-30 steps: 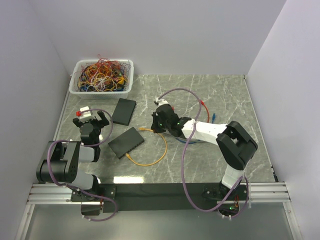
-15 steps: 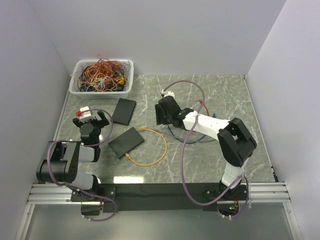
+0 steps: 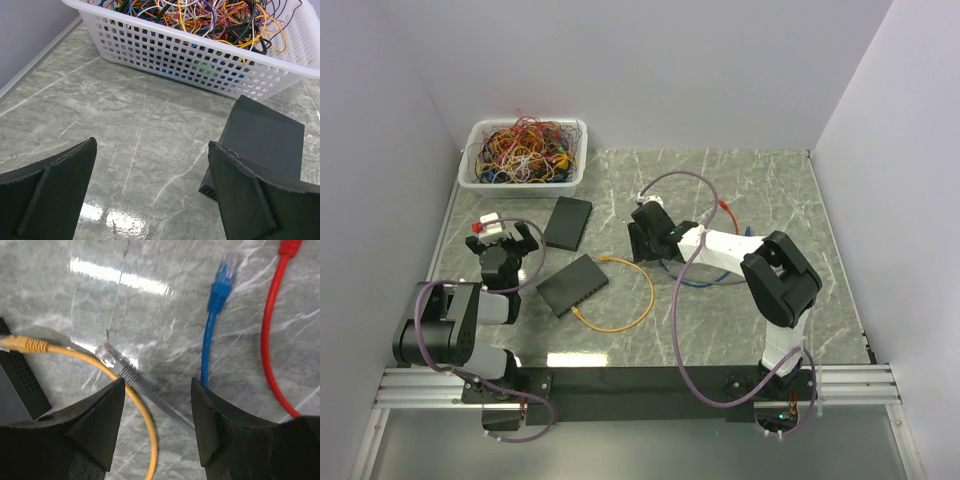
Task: Insert the plug into the switch port
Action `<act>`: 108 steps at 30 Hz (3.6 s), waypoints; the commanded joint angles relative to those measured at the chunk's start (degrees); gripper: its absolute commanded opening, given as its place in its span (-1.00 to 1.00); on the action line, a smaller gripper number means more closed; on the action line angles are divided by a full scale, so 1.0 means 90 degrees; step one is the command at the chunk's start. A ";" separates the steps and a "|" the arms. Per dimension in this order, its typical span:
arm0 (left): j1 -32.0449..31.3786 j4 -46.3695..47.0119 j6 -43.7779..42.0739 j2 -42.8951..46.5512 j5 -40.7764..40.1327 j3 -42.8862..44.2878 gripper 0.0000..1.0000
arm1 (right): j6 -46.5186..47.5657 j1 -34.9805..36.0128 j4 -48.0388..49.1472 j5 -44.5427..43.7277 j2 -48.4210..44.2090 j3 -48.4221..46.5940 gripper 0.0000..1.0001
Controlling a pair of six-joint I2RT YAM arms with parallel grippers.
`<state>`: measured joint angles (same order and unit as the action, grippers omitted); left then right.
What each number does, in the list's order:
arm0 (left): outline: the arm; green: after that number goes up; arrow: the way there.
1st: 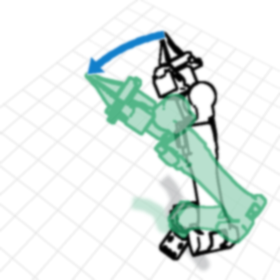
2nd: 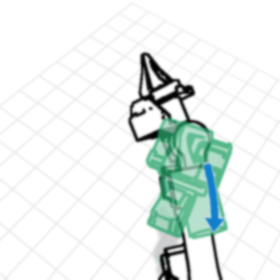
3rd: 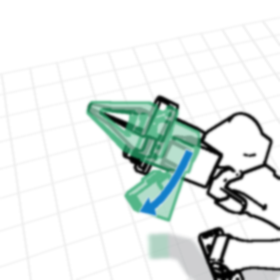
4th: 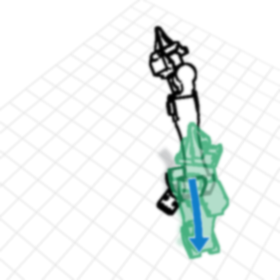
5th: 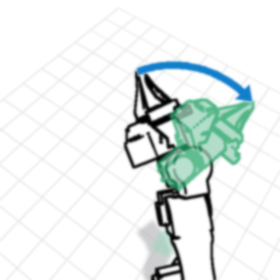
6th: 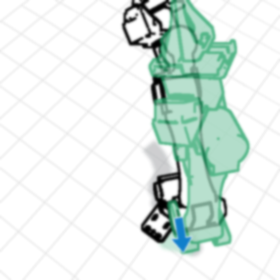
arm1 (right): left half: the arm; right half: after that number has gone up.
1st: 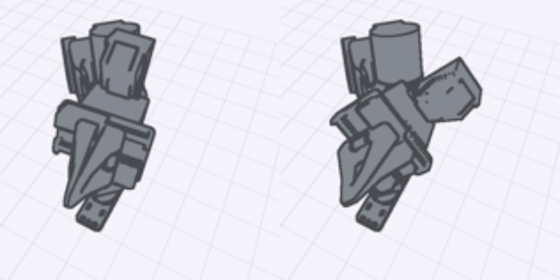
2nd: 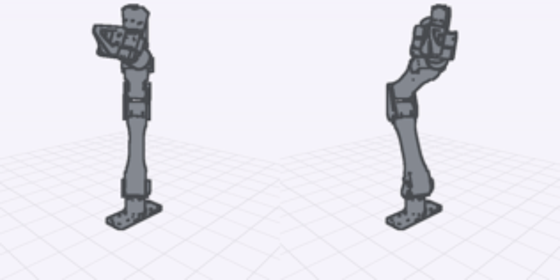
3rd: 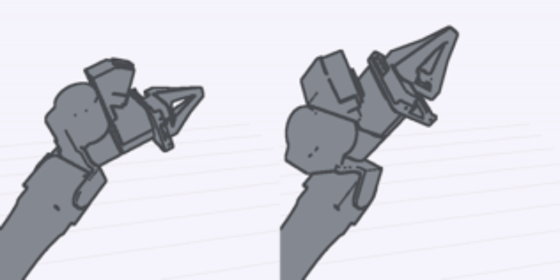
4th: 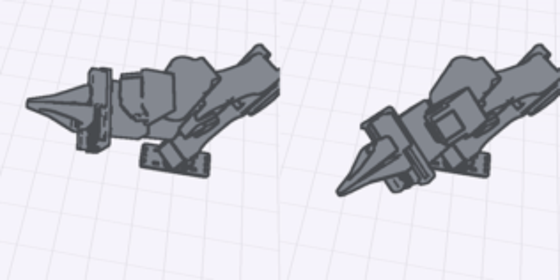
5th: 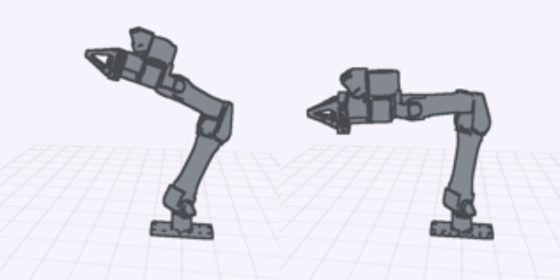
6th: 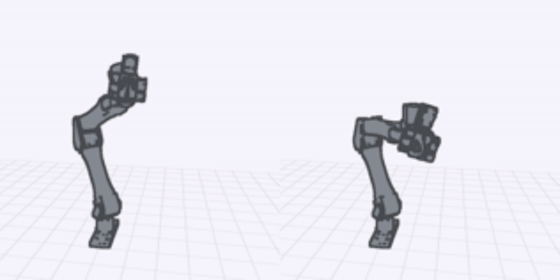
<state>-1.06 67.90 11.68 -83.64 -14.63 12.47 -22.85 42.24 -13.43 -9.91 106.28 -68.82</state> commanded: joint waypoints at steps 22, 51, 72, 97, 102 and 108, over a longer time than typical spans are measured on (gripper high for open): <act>-0.0009 0.0317 -0.0058 0.0006 0.0093 0.0118 0.99 | 0.0058 0.0131 -0.0139 -0.0305 0.0486 -0.0069 0.02; -0.0009 0.0317 -0.0048 0.0006 0.0093 0.0118 0.99 | 0.0088 -0.0250 0.0126 0.0320 0.0427 0.0089 0.03; -0.0019 0.0317 -0.0048 -0.0004 0.0093 0.0118 0.99 | 0.0244 0.0131 -0.0285 0.0057 0.1209 -0.1044 0.21; -0.0009 0.0307 -0.0048 0.0006 0.0093 0.0118 0.99 | 0.0361 0.0385 -0.0207 0.0310 0.1737 -0.1465 -0.74; -0.0009 0.0298 -0.0048 0.0006 0.0103 0.0128 0.99 | 0.0410 0.0531 0.0221 0.0300 0.0898 -0.0851 -1.00; -0.0058 -0.1864 0.0283 0.0648 -0.0960 0.0750 0.99 | 0.0429 0.0775 0.0876 0.0896 -0.0947 0.0213 -1.00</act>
<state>-1.30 64.82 12.19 -82.46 -17.37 13.41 -19.14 47.57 -10.41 -4.99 107.44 -69.10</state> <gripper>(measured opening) 0.994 0.046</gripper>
